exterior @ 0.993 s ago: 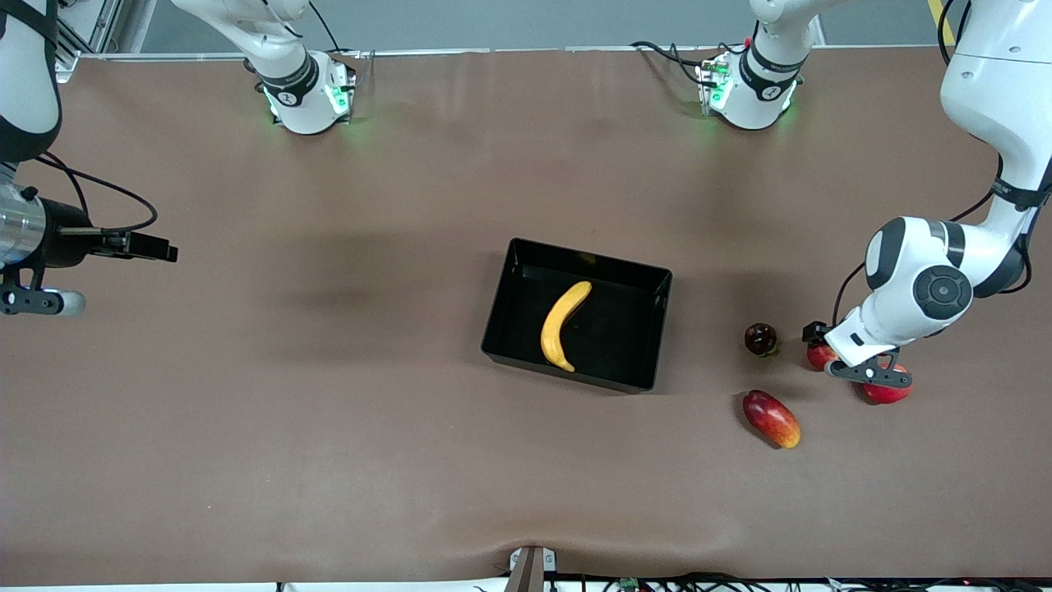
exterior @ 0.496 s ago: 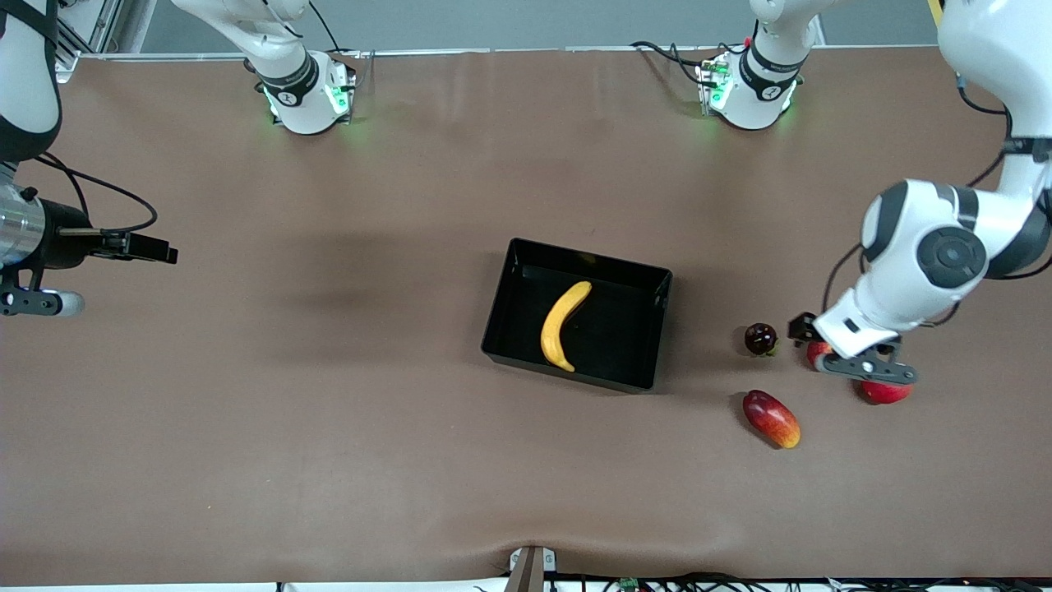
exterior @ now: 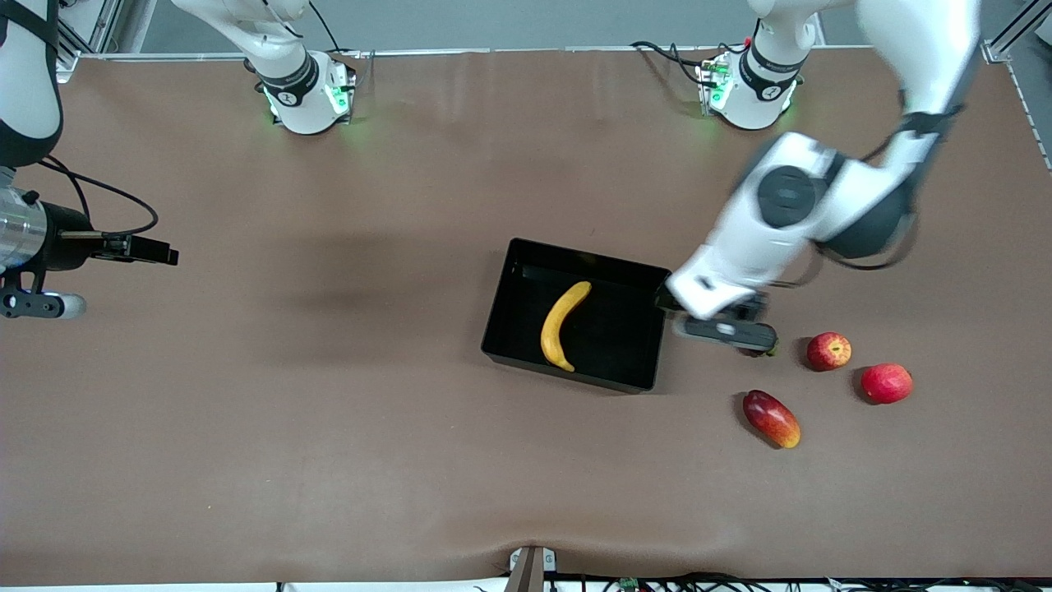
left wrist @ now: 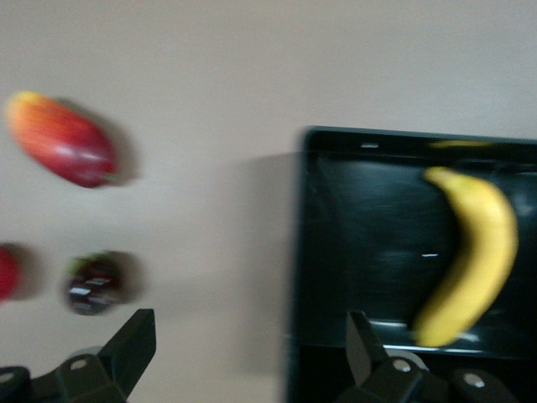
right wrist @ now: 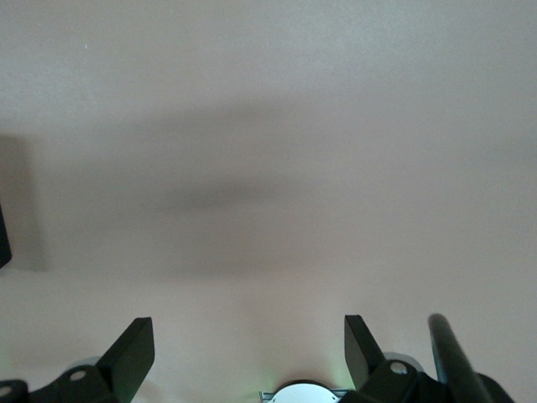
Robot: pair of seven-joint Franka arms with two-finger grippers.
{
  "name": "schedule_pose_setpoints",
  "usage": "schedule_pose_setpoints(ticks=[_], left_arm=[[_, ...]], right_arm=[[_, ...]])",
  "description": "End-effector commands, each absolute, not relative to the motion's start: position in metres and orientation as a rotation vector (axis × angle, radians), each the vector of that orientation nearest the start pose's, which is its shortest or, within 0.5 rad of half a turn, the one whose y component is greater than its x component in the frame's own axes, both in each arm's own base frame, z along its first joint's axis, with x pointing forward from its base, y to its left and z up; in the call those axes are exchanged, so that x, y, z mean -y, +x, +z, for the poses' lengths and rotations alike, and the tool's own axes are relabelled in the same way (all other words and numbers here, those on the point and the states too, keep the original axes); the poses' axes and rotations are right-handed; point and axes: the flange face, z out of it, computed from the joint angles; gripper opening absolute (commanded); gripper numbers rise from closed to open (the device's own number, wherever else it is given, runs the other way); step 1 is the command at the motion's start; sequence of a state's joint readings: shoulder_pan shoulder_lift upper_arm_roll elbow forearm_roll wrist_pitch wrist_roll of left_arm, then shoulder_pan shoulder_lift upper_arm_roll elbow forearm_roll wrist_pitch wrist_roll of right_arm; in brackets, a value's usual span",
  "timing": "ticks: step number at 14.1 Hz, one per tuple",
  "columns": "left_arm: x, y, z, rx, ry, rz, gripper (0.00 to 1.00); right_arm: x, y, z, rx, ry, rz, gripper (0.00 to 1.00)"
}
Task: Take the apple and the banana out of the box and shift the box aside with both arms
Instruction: 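Move the left gripper back into the box and grasp the banana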
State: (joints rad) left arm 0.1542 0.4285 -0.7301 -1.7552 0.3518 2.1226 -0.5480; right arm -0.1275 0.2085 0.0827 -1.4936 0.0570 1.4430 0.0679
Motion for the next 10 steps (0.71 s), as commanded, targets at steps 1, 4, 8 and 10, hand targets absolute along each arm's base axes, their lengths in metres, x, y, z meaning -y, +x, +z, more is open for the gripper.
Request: schedule_pose_setpoints(ticks=[1, 4, 8, 10], left_arm=[[0.367, 0.572, 0.364, -0.121, -3.216, -0.046, 1.0], [0.429, 0.552, 0.325, -0.174, -3.179, -0.045, 1.0], [0.466, 0.54, 0.264, -0.2, -3.113, -0.03, 1.0], [0.474, 0.537, 0.24, -0.21, -3.12, -0.047, 1.0]], right_arm=[[0.034, 0.597, 0.526, -0.209, -3.019, 0.401, 1.0], [0.034, 0.599, 0.521, -0.209, -3.008, 0.414, 1.0], [0.035, 0.6, 0.519, -0.217, -2.984, 0.417, 1.0], [0.035, 0.6, 0.518, -0.217, -2.984, 0.419, 1.0]])
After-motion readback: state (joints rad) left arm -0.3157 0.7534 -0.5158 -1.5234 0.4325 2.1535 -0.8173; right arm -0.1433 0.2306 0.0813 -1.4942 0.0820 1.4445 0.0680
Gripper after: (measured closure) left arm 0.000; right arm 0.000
